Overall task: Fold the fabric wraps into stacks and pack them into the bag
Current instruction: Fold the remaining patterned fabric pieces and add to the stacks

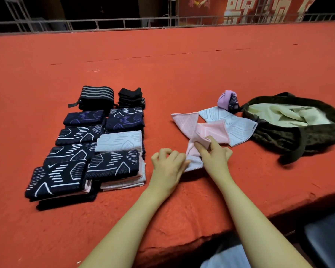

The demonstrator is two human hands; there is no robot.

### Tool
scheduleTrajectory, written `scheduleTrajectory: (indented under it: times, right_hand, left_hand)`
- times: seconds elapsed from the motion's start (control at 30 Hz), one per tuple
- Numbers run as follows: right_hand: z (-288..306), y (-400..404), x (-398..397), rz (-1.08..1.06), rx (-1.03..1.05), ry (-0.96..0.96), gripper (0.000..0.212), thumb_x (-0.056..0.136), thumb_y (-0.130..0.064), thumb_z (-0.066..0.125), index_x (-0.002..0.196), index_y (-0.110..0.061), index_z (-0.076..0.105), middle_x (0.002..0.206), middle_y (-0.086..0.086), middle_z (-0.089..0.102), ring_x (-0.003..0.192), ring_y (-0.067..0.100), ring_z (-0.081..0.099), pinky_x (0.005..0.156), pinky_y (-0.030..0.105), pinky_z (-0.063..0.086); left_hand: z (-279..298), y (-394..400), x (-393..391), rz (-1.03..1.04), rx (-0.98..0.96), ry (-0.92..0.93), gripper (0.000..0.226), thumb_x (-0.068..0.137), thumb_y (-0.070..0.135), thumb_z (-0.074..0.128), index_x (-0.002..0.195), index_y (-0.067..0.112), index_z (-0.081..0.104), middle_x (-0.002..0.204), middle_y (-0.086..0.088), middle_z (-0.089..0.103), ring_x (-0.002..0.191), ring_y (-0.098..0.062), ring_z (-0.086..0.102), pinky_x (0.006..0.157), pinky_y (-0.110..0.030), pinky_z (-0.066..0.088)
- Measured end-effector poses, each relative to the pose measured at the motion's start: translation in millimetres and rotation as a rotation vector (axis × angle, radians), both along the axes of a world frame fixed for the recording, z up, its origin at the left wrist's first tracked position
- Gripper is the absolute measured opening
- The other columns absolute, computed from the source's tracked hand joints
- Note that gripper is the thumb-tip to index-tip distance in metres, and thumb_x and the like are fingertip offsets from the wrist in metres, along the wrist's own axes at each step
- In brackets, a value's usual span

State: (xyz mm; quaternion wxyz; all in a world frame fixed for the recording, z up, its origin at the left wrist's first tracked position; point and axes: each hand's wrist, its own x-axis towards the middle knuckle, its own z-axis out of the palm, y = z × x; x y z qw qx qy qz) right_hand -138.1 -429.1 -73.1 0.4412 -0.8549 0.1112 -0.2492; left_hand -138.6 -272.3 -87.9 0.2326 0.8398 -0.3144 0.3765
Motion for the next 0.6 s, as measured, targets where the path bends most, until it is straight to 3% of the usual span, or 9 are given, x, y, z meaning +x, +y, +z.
scheduleTrajectory:
  times: [0.13, 0.3, 0.5, 0.6]
  right_hand:
    - [-6, 1, 1, -0.143, -0.155, 0.056, 0.014, 0.095, -0.034, 0.051, 0.083, -0.026, 0.052, 0.071, -0.003, 0.059, 0.084, 0.019, 0.052, 0.077, 0.032, 0.016]
    - [-9, 6, 10, -0.286, -0.324, 0.154, 0.022, 0.097, -0.033, 0.047, 0.102, -0.016, 0.06, 0.084, 0.01, 0.065, 0.094, 0.029, 0.049, 0.082, 0.039, 0.02]
    - [-12, 0, 16, -0.385, -0.304, 0.246, 0.02, 0.096, -0.035, 0.048, 0.099, -0.019, 0.06, 0.09, 0.01, 0.065, 0.101, 0.028, 0.046, 0.076, 0.036, 0.014]
    - [-12, -1, 15, -0.394, -0.283, 0.244, 0.022, 0.095, -0.036, 0.049, 0.098, -0.017, 0.06, 0.09, 0.011, 0.065, 0.102, 0.029, 0.046, 0.077, 0.036, 0.015]
  left_hand:
    - [-7, 2, -6, 0.023, -0.001, 0.009, 0.011, 0.092, 0.035, 0.041, 0.089, 0.025, 0.042, 0.074, 0.005, 0.058, 0.088, -0.018, 0.042, 0.073, -0.033, 0.023]
    - [-5, 5, -7, 0.037, -0.048, 0.059, 0.009, 0.093, 0.032, 0.041, 0.088, 0.025, 0.042, 0.078, 0.006, 0.06, 0.09, -0.017, 0.043, 0.074, -0.033, 0.022]
    - [-3, 11, -12, 0.015, -0.081, 0.053, 0.007, 0.093, 0.027, 0.044, 0.087, 0.024, 0.043, 0.084, 0.006, 0.06, 0.087, -0.014, 0.046, 0.073, -0.032, 0.021]
    - [-4, 11, -14, 0.003, -0.09, 0.103, 0.011, 0.092, 0.025, 0.045, 0.087, 0.018, 0.052, 0.093, 0.002, 0.063, 0.085, -0.014, 0.051, 0.076, -0.031, 0.025]
